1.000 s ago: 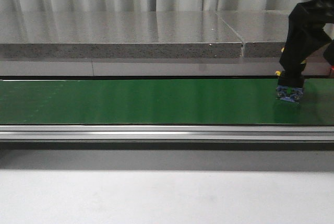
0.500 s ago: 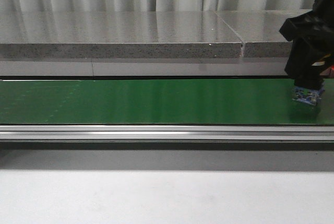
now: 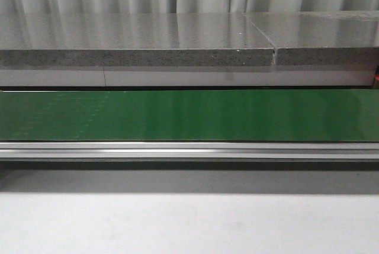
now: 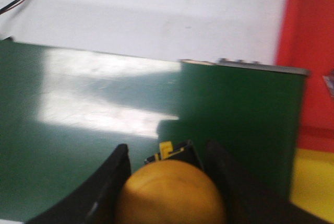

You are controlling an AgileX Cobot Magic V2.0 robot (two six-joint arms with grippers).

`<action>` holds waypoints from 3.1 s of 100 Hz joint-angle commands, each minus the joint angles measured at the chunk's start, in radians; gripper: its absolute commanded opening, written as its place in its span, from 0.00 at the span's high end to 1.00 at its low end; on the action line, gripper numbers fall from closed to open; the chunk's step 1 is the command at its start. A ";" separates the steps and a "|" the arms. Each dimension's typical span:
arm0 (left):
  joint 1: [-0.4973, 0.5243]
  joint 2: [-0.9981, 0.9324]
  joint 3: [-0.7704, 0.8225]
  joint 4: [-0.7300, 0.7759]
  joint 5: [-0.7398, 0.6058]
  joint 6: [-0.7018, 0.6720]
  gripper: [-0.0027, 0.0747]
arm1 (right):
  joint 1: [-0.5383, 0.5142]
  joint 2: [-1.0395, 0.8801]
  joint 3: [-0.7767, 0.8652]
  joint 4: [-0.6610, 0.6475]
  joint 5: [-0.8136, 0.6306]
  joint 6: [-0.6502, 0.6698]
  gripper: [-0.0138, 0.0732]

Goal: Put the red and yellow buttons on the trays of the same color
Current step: 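Carry the yellow button into the yellow tray and release it, then lift the right gripper out of the tray back above the belt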

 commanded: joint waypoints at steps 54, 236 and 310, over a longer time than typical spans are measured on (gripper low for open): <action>-0.006 0.009 -0.027 -0.006 -0.080 -0.008 0.99 | -0.401 -0.039 0.148 0.003 -0.241 0.095 0.57; -0.006 0.009 -0.027 -0.006 -0.080 -0.008 0.99 | -0.356 0.016 0.154 0.033 -0.394 0.094 0.09; -0.006 0.009 -0.027 -0.006 -0.080 -0.008 0.99 | 0.189 -0.538 0.325 -0.022 -0.310 0.022 0.09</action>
